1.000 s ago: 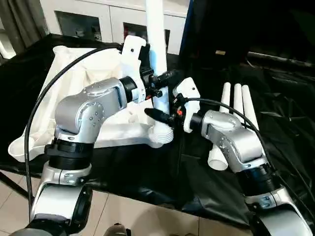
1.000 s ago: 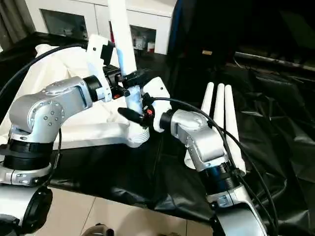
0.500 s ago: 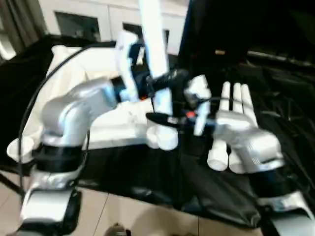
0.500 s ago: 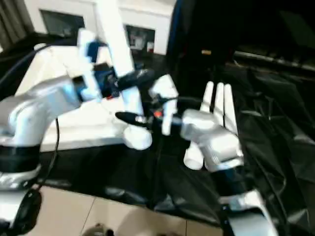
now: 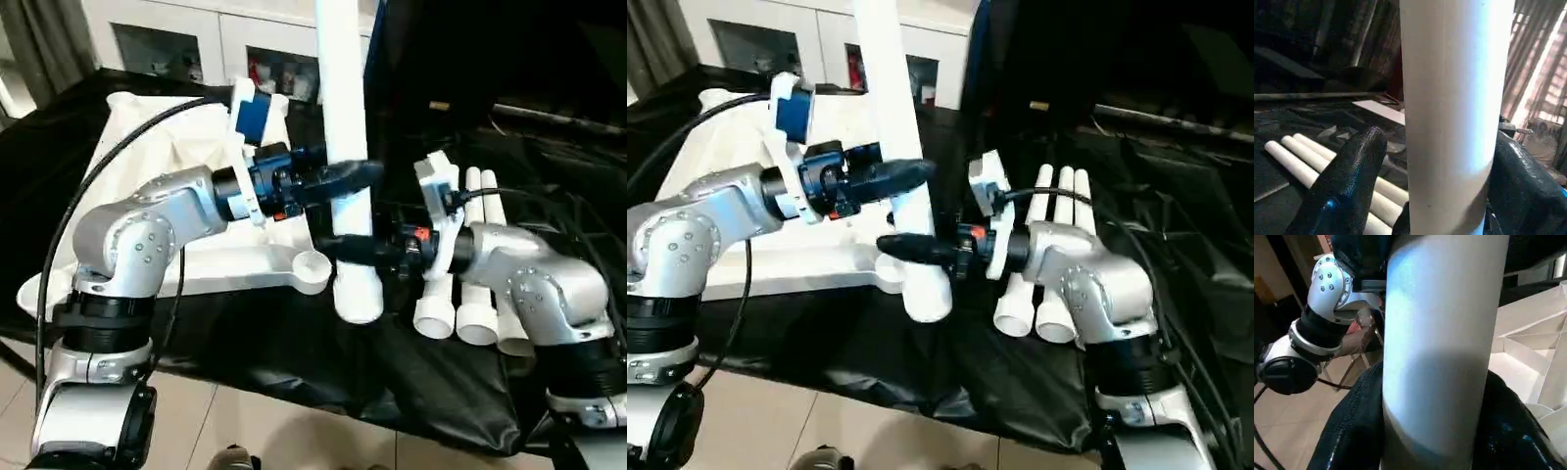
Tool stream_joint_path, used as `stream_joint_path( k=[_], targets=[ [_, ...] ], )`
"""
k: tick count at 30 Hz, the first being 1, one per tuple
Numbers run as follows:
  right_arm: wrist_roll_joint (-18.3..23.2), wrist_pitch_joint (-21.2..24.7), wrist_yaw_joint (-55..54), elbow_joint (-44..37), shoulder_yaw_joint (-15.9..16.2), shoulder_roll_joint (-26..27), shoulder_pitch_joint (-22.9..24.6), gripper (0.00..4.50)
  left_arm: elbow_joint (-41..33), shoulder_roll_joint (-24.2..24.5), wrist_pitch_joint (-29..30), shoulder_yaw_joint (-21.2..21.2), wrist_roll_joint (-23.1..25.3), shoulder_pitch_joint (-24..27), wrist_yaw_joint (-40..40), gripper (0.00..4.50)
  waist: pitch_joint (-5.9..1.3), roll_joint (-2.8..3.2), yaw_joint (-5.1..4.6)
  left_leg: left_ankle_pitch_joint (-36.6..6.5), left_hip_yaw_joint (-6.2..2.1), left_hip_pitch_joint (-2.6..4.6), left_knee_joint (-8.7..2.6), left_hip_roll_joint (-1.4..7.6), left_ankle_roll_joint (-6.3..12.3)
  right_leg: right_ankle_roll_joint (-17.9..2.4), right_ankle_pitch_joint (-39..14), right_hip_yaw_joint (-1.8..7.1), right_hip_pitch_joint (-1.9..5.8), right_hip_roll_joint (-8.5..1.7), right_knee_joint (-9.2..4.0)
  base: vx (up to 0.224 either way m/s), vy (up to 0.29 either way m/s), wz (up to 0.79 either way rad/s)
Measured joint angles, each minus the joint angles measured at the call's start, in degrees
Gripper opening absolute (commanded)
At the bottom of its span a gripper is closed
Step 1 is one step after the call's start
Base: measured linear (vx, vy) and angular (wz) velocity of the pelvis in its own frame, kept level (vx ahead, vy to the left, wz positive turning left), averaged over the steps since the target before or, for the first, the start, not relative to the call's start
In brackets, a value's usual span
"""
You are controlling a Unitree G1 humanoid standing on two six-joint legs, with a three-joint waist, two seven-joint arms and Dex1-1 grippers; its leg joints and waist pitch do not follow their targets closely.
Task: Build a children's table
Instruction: Pick table leg
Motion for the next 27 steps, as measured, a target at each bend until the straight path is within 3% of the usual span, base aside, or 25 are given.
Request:
stream_joint_path(
  k=[15, 24, 26, 27],
  targets=[
    [0.06, 0.44, 0.53, -0.37, 1.0, -0.78, 0.27, 1.86, 0.08, -0.78, 0.24, 0.4, -2.74, 0.0, -0.65, 1.94, 0.0, 0.0, 0.24, 0.0, 0.0, 0.0, 0.0, 0.0, 0.0, -0.01, 0.01, 0.0, 0.0, 0.0, 0.0, 0.0, 0.0, 0.0],
    [-0.1, 0.11, 0.51, -0.42, 1.08, -0.78, 0.27, 1.86, 0.08, -0.84, 0.31, 0.42, -3.14, 0.0, -0.32, 1.85, 0.0, 0.0, 0.48, 0.0, 0.0, 0.0, 0.0, 0.0, 0.0, -0.01, 0.01, 0.0, 0.0, 0.0, 0.0, 0.0, 0.0, 0.0],
    [-1.81, -1.43, -0.37, -0.37, 1.68, -0.64, 0.26, 1.86, -0.16, -0.23, -0.84, -0.47, -1.66, -0.07, -0.28, 1.85, 0.0, 0.0, 0.53, 0.0, 0.0, 0.01, 0.0, 0.01, -0.01, -0.01, 0.01, 0.0, 0.0, 0.0, 0.0, 0.0, 0.0, 0.0],
    [-3.61, -2.71, -1.41, -0.2, 2.37, -0.21, 0.26, 2.21, -0.52, 0.41, -2.16, -1.69, -0.04, -0.13, -0.25, 1.84, 0.0, 0.0, 0.47, 0.01, 0.0, 0.02, 0.0, 0.01, -0.02, -0.01, 0.01, 0.0, 0.0, 0.0, 0.0, 0.0, 0.0, 0.0]
  ],
)
